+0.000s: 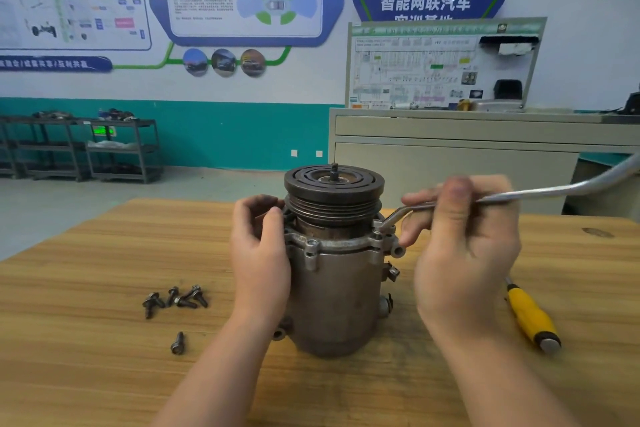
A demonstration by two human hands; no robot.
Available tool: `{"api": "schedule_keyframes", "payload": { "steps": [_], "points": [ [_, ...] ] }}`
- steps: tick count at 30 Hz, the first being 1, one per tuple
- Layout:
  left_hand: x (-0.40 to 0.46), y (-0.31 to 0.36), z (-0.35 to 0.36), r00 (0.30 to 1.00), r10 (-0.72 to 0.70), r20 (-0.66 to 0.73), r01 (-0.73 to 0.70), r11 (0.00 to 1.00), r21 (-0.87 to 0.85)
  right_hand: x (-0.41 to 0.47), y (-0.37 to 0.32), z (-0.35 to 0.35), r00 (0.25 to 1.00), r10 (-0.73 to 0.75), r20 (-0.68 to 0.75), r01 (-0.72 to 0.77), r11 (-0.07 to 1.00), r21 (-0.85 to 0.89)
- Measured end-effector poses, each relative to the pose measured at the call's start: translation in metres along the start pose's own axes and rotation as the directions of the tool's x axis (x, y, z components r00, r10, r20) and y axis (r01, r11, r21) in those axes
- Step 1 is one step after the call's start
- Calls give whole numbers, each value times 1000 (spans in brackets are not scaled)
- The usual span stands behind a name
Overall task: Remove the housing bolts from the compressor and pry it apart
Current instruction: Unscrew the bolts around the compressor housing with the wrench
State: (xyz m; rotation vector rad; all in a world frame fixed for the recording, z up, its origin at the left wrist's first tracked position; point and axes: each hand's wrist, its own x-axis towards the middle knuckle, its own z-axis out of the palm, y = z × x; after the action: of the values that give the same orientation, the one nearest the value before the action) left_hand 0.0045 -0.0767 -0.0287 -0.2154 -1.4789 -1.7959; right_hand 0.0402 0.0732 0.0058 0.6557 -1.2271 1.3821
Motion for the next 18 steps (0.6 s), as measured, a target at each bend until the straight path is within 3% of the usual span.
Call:
{"api": "schedule_keyframes", "payload": {
  "steps": [2, 4, 7, 10, 12, 14, 16, 18],
  "points": [
    [0, 1, 0, 1000, 5, 2, -5, 1000, -5, -9, -1, 2, 951, -258, 169, 278, 954, -108],
    [0, 2, 1, 1000, 12, 0, -12, 1000, -10, -18, 2, 6, 890, -391, 234, 436, 880, -187],
    [1, 1, 1, 1000, 7, 0, -7, 1000, -21, -23, 4, 11, 942, -321, 99, 333, 927, -171],
    [0, 0, 0, 1000, -1, 6, 1, 1000, -26, -19, 1, 10, 989, -102, -110, 109, 993, 54],
    [0, 0, 1, 1000, -10, 7, 11, 999, -41, -9, 4, 7, 963, 184, -196, -139, 965, 222],
    [1, 1, 1, 1000, -16, 4, 17, 999, -46, 5, 12, 5, 849, 507, -147, -421, 819, 390],
    [1, 1, 1, 1000, -21, 3, 21, 999, -48, 20, 20, 4, 649, 760, -25, -640, 564, 522],
    [0, 1, 1, 1000, -21, 4, 21, 999, -40, 30, 23, -3, 491, 868, 74, -658, 314, 684]
  ]
}}
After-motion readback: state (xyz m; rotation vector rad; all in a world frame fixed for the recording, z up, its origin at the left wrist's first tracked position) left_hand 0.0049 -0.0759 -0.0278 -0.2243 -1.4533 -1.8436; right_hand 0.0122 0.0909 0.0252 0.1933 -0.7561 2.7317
